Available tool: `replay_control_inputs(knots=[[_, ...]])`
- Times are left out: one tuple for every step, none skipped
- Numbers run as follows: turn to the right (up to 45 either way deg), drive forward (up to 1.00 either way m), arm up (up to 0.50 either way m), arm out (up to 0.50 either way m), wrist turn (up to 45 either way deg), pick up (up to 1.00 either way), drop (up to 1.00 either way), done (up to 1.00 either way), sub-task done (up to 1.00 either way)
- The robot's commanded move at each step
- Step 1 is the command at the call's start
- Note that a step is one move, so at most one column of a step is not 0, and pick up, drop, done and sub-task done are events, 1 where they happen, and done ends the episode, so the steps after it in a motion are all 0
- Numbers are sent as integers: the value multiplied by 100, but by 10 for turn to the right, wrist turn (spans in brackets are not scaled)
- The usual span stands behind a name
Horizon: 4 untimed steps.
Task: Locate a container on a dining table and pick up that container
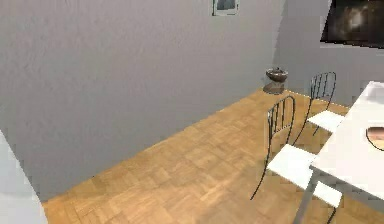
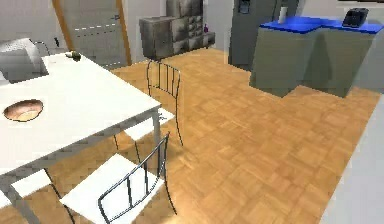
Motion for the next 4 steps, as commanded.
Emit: replay_control_inputs(knots=[[0, 100, 0, 0, 0, 0, 0, 0, 0], [0, 50, 0, 0, 0, 0, 0, 0, 0], [450, 0, 0, 0, 0, 0, 0, 0, 0], [0, 90, 0, 0, 0, 0, 0, 0, 0]])
